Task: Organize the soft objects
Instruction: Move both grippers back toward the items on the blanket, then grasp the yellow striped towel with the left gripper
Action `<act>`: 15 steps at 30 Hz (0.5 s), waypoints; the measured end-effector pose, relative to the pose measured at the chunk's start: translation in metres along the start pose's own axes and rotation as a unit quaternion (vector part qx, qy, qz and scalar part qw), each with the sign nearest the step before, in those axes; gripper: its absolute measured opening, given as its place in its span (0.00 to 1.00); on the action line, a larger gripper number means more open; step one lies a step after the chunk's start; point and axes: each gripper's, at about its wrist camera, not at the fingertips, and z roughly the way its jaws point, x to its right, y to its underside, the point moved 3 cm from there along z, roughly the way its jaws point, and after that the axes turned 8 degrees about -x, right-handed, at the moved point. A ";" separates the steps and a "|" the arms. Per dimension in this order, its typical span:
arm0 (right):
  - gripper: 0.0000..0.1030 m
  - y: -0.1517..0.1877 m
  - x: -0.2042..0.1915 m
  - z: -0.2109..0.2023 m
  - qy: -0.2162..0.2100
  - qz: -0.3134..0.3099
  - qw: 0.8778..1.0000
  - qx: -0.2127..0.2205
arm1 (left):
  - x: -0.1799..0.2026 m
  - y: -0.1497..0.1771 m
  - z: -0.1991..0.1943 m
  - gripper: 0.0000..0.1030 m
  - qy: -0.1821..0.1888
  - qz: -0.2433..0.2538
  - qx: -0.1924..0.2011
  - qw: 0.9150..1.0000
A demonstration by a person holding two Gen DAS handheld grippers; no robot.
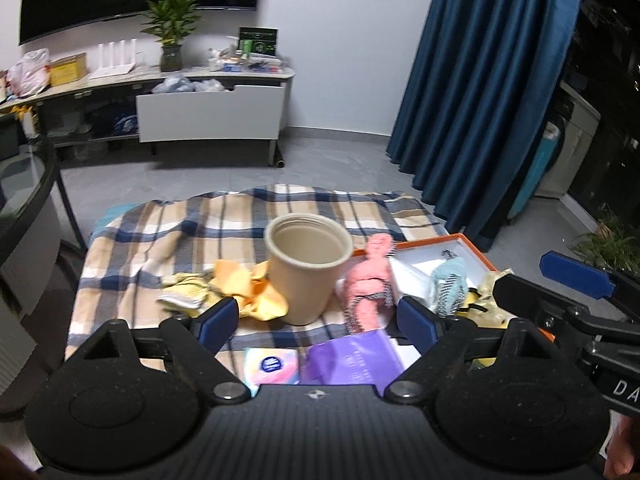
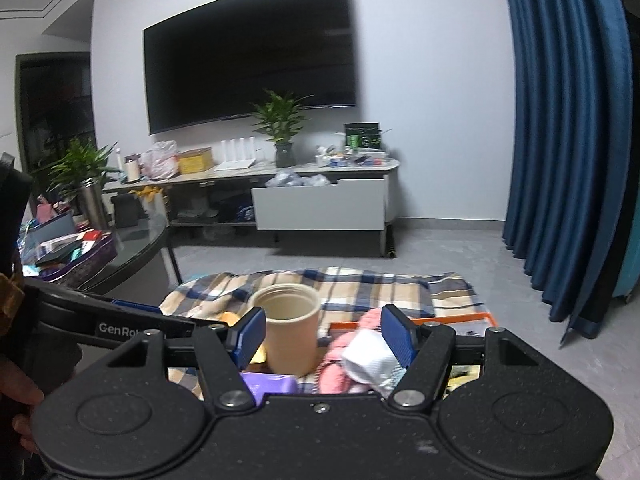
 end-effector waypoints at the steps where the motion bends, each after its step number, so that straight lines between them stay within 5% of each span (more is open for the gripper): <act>1: 0.75 0.000 -0.004 0.001 -0.003 -0.003 1.000 -0.001 | -0.003 0.001 -0.002 0.86 -0.002 -0.003 0.001 1.000; 15: 0.75 0.002 -0.045 0.014 -0.035 -0.035 0.999 -0.015 | -0.062 0.016 -0.008 0.87 -0.031 -0.054 -0.010 0.998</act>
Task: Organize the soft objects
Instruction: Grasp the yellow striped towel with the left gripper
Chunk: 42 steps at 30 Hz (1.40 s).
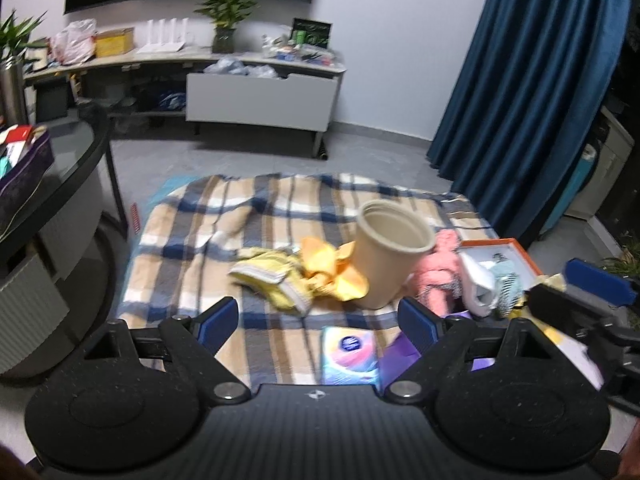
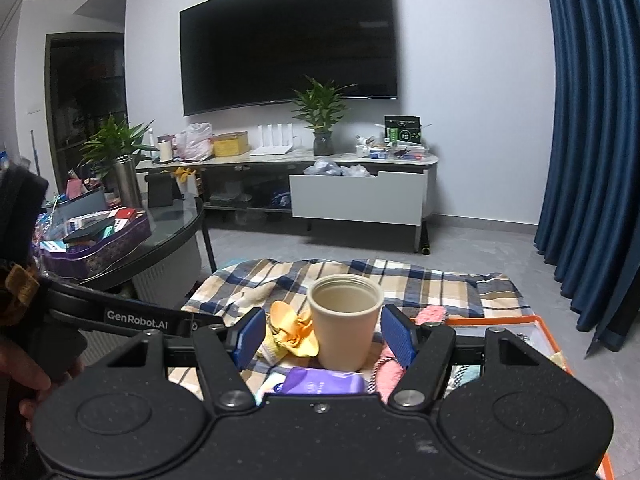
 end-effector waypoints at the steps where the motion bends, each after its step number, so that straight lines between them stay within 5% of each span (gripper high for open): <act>1: 0.75 0.001 0.000 0.000 -0.002 0.000 1.000 -0.001 | -0.004 0.001 0.002 0.87 -0.003 -0.004 -0.003 1.000; 13: 0.75 0.012 0.011 0.000 -0.007 0.014 1.000 -0.008 | -0.036 0.009 0.056 0.88 -0.034 0.000 -0.054 0.998; 29: 0.75 0.018 0.032 0.004 0.002 0.046 0.999 -0.015 | -0.028 -0.018 0.140 0.93 -0.041 0.058 -0.053 0.996; 30: 0.75 0.017 0.033 0.005 0.004 0.048 0.999 -0.016 | -0.026 -0.019 0.143 0.90 -0.036 0.063 -0.048 0.996; 32: 0.75 0.017 0.034 0.006 0.006 0.048 0.999 -0.018 | -0.025 -0.020 0.146 0.69 -0.025 0.069 -0.041 0.996; 34: 0.75 0.017 0.033 0.006 0.006 0.047 0.999 -0.018 | -0.027 -0.021 0.146 0.30 -0.010 0.065 -0.042 0.997; 37: 0.75 0.017 0.030 0.006 0.004 0.046 0.999 -0.019 | -0.032 -0.019 0.131 0.20 0.014 0.051 -0.034 0.998; 42: 0.75 0.016 0.017 0.009 -0.012 0.041 0.999 -0.022 | -0.041 -0.005 0.080 0.18 0.016 0.063 0.000 0.998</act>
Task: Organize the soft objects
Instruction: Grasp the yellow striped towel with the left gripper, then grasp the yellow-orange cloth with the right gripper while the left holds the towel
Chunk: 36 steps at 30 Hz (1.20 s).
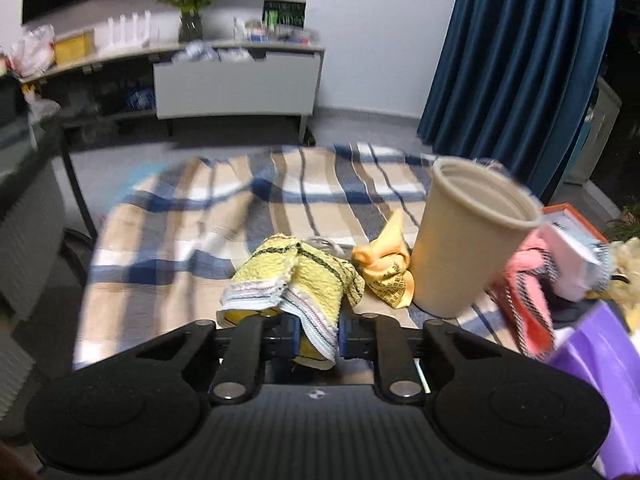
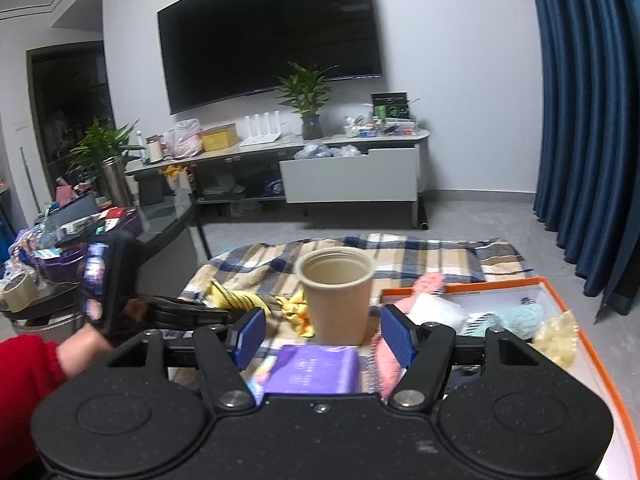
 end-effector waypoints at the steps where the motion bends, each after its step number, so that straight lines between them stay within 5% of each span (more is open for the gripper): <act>1: 0.75 0.000 -0.005 0.001 -0.006 -0.004 1.000 -0.001 | -0.002 0.004 -0.011 0.18 0.002 -0.003 0.003 1.000; 11: 0.75 0.025 -0.086 0.040 -0.035 -0.034 0.997 -0.059 | -0.037 0.049 -0.081 0.18 -0.015 -0.057 0.026 0.998; 16: 0.75 0.044 -0.123 0.073 0.020 -0.046 0.996 -0.075 | -0.049 0.055 -0.084 0.18 -0.013 -0.073 0.032 0.997; 24: 0.76 0.006 -0.115 0.136 0.106 0.048 0.993 -0.016 | -0.066 0.046 -0.088 0.18 -0.012 -0.074 0.060 0.995; 36: 0.72 -0.002 -0.083 0.223 0.223 0.181 0.958 0.007 | -0.077 0.051 -0.083 0.18 0.010 -0.089 0.070 0.994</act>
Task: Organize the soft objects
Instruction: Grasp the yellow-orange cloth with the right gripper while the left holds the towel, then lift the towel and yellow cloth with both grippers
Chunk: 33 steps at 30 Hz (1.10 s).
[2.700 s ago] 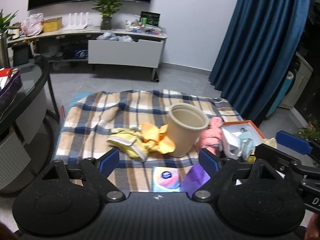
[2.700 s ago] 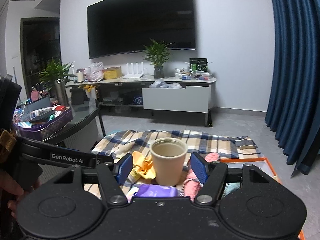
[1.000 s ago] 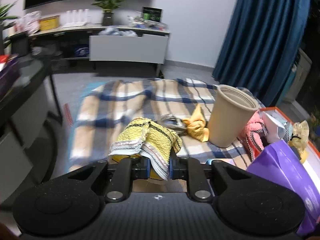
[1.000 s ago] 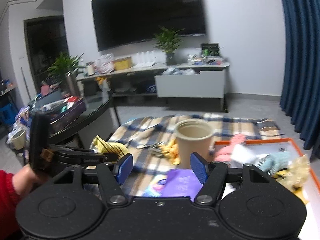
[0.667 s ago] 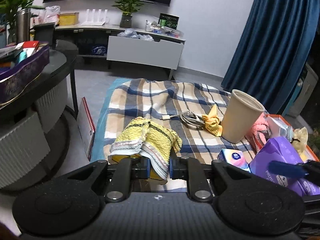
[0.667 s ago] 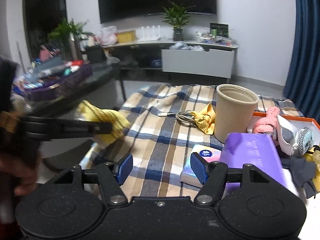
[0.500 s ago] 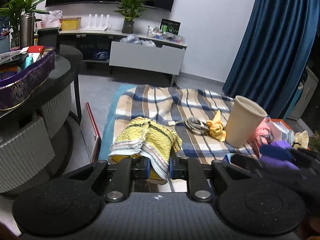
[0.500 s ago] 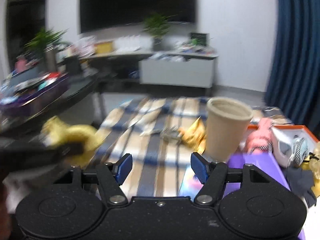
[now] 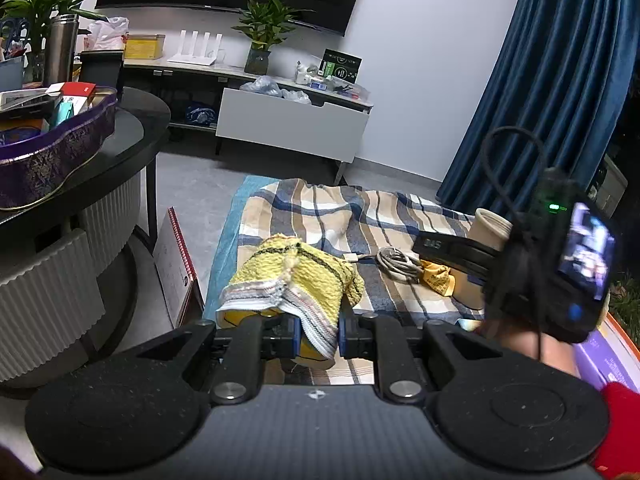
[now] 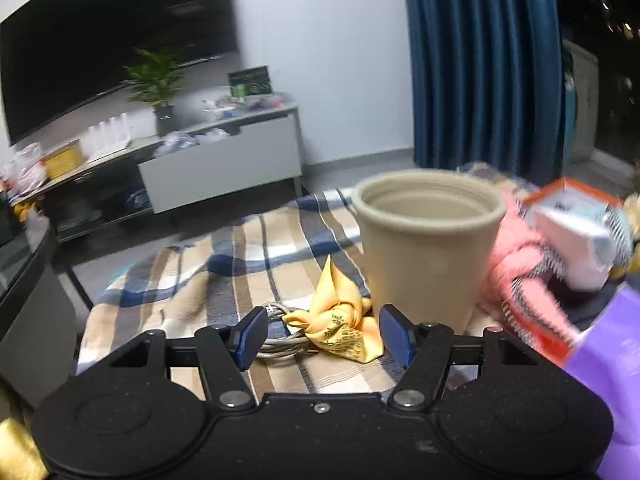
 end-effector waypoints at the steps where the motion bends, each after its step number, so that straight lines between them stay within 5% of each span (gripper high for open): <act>1: 0.72 0.000 0.000 0.006 0.005 0.008 1.000 0.000 | -0.001 -0.001 0.001 0.18 0.003 -0.002 0.000 1.000; 3: 0.70 -0.001 -0.003 0.018 0.011 0.012 1.000 -0.007 | -0.003 -0.001 0.001 0.18 0.009 -0.008 0.002 1.000; 5: 0.48 -0.003 -0.001 0.031 0.004 0.023 0.999 -0.037 | -0.003 -0.002 0.002 0.18 0.010 -0.012 0.003 1.000; 7: 0.36 -0.003 0.004 0.029 0.004 0.027 0.999 -0.034 | -0.003 -0.002 0.003 0.18 0.008 -0.014 0.005 1.000; 15: 0.35 -0.004 0.002 -0.043 -0.072 -0.053 0.996 0.004 | 0.004 -0.002 0.009 0.18 -0.017 -0.012 0.003 1.000; 22: 0.35 -0.015 0.033 -0.116 -0.164 -0.127 0.978 -0.009 | 0.033 -0.011 -0.004 0.18 -0.014 0.011 0.008 1.000; 33: 0.35 -0.044 0.095 -0.179 -0.204 -0.159 0.966 0.013 | 0.095 -0.019 -0.030 0.18 0.001 0.044 0.026 0.999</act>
